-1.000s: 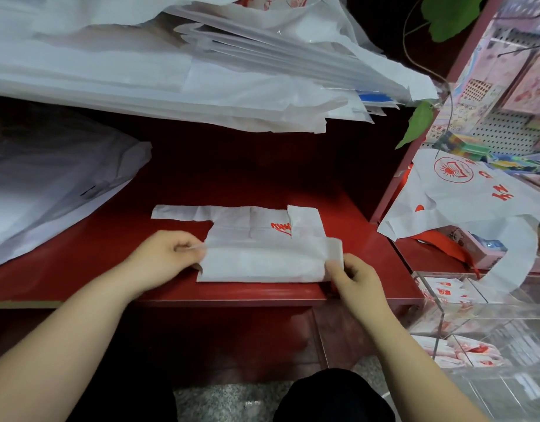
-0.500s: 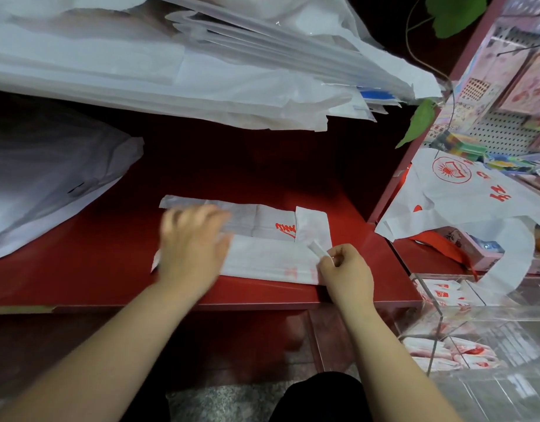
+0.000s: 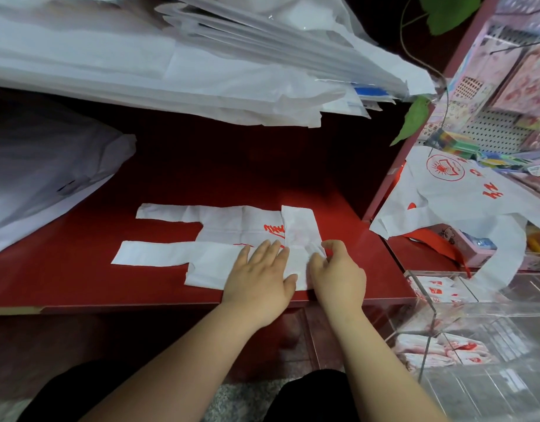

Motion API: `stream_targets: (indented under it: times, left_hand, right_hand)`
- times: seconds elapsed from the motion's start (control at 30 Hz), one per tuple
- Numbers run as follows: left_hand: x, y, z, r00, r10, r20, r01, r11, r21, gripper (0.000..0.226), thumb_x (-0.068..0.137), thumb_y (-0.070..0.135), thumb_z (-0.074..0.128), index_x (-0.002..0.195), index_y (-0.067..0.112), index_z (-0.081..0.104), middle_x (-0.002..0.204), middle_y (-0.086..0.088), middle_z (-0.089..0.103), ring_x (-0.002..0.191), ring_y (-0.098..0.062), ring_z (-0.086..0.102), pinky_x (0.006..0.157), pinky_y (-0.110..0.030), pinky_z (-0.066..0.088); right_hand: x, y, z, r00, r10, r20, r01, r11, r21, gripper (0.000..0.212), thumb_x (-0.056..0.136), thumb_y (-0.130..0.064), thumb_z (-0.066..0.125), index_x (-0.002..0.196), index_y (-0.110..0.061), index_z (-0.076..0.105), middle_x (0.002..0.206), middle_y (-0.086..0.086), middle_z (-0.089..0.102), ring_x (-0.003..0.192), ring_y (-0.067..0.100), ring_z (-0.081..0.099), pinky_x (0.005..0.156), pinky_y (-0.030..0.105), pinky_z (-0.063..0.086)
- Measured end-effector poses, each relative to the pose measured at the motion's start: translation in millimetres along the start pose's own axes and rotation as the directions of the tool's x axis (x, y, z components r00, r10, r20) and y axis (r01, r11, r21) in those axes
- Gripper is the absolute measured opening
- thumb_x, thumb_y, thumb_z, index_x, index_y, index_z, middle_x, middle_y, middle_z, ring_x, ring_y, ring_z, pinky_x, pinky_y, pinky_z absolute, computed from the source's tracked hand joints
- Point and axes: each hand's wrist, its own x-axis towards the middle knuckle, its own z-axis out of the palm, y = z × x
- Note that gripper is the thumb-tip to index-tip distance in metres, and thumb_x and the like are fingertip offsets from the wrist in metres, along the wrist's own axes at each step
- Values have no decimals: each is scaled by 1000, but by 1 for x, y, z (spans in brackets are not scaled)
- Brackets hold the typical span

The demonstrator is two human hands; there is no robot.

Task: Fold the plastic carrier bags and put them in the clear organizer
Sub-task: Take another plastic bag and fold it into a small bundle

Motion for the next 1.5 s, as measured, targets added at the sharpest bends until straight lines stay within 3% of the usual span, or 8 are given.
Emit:
stream_targets:
  times: [0.13, 0.3, 0.43, 0.53, 1.03, 1.2, 1.3, 1.5]
  left_hand:
    - [-4, -2, -2, 998, -55, 30, 55, 998, 6, 59, 98, 45, 19, 149, 21, 2, 157, 0, -3, 143, -14, -8, 114, -37, -8]
    - [-5, -3, -3, 996, -81, 43, 81, 997, 15, 61, 97, 47, 18, 149, 21, -2, 157, -1, -6, 143, -15, -10, 113, -38, -9]
    - [-6, -1, -4, 994, -90, 61, 89, 996, 21, 62, 98, 47, 17, 149, 20, -4, 156, -1, -8, 143, -14, -11, 113, -37, -10]
    - [-9, -5, -6, 991, -108, 78, 107, 994, 20, 63, 98, 49, 15, 148, 18, -7, 156, -1, -11, 142, -14, -13, 113, -35, -12]
    - [-59, -71, -26, 918, -397, 21, 393, 915, 92, 56, 100, 37, 11, 148, 13, -6, 156, -2, -10, 142, -12, -12, 113, -38, -11]
    - [-40, -19, -30, 973, -171, -154, 169, 985, -28, 52, 99, 25, 24, 148, 23, 10, 156, 7, 4, 143, -7, -4, 113, -35, -12]
    - [-22, 14, -20, 994, -20, -112, 11, 997, -78, 48, 101, 31, 21, 148, 23, 16, 156, 7, 11, 143, -8, 0, 113, -31, -8]
    - [-8, 11, -1, 999, 13, 52, -12, 1000, -23, 51, 100, 40, 17, 149, 29, 5, 157, 0, -4, 143, -15, -9, 113, -38, -9]
  right_hand:
    - [-4, 4, 6, 984, -135, -119, 102, 962, -253, 33, 88, -15, 41, 120, -14, 50, 88, 10, 68, 86, 32, 60, 70, 33, 22]
    - [2, 19, 4, 932, -337, -129, 298, 921, -251, 39, 77, -9, 49, 113, -8, 63, 108, 17, 63, 96, 41, 59, 78, 44, 47]
    - [5, 30, 2, 796, -558, 236, 603, 768, -215, 55, 80, -34, 25, 111, -16, 67, 126, 8, 59, 121, 36, 50, 100, 47, 32]
    - [7, 28, -6, 799, -453, 395, 548, 819, -170, 87, 67, -52, -4, 135, -25, 45, 146, -7, 34, 139, 16, 24, 108, 21, 8]
    - [-12, 24, -15, 885, -292, 363, 426, 825, -372, 97, 63, -61, -10, 142, -23, 30, 152, -8, 21, 141, 20, 14, 113, 33, 6]
    - [-15, 10, -12, 886, -384, 259, 462, 768, -443, 50, 76, -43, 34, 83, -11, 72, 90, 6, 71, 70, 30, 65, 63, 40, 53]
    - [-14, 5, -11, 874, -385, 298, 477, 798, -368, 63, 78, -47, 22, 107, -13, 66, 117, 3, 60, 101, 29, 55, 86, 36, 40]
    - [27, 22, -23, 988, 29, 152, -7, 989, -145, 30, 92, -33, 48, 118, -23, 59, 126, 2, 56, 119, 28, 41, 94, 33, 27]
